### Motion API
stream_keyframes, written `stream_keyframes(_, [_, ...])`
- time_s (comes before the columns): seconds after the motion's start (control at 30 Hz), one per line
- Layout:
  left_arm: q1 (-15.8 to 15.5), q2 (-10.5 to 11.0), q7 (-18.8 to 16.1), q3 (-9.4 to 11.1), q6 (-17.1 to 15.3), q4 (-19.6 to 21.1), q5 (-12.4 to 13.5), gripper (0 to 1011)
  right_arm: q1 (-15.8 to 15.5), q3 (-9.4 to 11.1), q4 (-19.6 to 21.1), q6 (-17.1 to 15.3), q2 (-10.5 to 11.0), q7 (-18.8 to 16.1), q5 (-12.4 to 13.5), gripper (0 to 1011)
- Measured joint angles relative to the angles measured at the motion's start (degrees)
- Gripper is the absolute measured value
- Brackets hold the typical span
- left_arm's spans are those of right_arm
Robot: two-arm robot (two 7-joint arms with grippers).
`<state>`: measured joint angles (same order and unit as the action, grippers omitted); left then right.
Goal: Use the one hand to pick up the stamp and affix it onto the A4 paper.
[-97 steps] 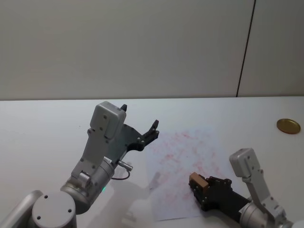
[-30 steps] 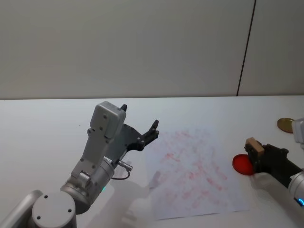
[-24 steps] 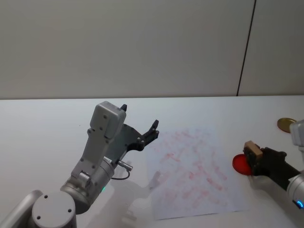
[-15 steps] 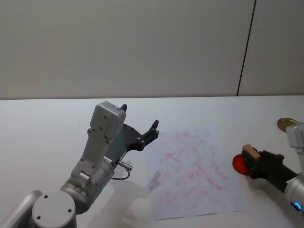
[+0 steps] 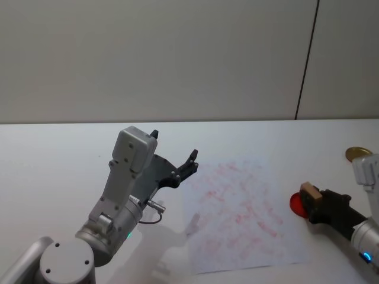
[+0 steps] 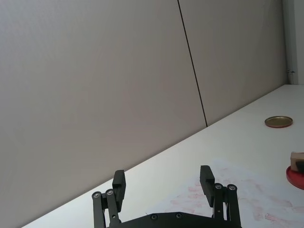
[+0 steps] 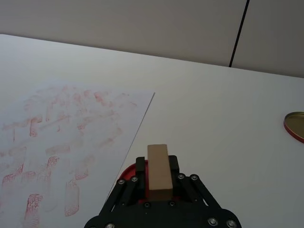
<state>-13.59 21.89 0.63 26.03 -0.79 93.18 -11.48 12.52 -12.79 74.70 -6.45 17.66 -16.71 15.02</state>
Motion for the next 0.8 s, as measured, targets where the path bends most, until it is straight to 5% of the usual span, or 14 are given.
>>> stream_keyframes(0.8, [0.00, 0.00, 0.00, 0.00, 0.00, 0.00, 0.00, 993, 0.74, -0.06, 1.08, 1.11, -0.32, 0.37, -0.48, 960])
